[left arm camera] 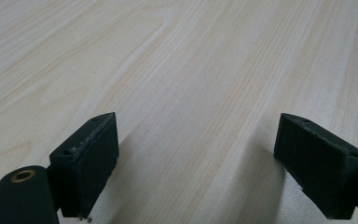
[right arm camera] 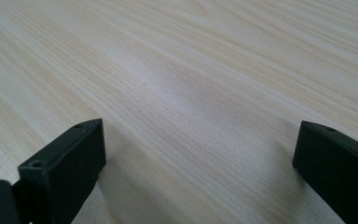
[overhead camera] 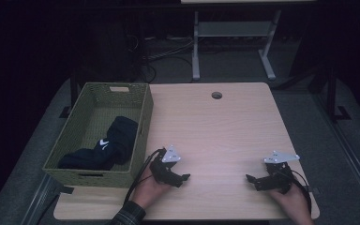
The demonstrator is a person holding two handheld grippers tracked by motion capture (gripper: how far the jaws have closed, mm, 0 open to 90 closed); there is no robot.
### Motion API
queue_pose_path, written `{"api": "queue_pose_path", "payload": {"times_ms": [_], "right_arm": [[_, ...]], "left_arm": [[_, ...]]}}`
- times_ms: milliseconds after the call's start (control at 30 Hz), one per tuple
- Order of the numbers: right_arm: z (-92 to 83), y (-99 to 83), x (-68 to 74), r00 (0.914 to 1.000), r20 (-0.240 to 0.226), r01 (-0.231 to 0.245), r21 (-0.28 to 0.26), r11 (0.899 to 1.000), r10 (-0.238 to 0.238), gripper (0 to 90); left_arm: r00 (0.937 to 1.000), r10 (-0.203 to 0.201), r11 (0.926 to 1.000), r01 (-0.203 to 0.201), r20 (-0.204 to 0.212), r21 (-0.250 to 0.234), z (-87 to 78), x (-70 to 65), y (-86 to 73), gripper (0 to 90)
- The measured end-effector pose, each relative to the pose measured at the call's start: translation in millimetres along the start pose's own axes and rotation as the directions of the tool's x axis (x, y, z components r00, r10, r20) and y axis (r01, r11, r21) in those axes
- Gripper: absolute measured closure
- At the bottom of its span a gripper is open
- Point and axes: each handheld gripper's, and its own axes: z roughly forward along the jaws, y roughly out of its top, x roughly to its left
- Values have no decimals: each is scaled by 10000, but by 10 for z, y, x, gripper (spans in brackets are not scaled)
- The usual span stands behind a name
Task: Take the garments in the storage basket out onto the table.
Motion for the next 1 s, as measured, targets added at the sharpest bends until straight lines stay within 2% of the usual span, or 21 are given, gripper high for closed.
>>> {"api": "queue_pose_path", "payload": {"times_ms": [567, 667, 700, 1000], "right_arm": [[0, 1, 2, 10000, 5, -48, 11, 10000, 48, 22], [2, 3, 2, 10000, 4, -54, 18, 10000, 54, 21], [1, 2, 3, 10000, 6, -58, 16, 10000, 58, 22], [-7, -5, 11, 10000, 57, -65, 35, 10000, 65, 21]], "left_arm": [[9997, -164, 9999, 164, -169, -7, 7, -26, 7, 133], [9997, -168, 9996, 171, -172, 209, 0, -32, 27, 134], [9997, -168, 9990, 176, -189, 412, -4, -37, 47, 135], [9997, -156, 9962, 173, -202, 852, -23, -32, 85, 141]]}}
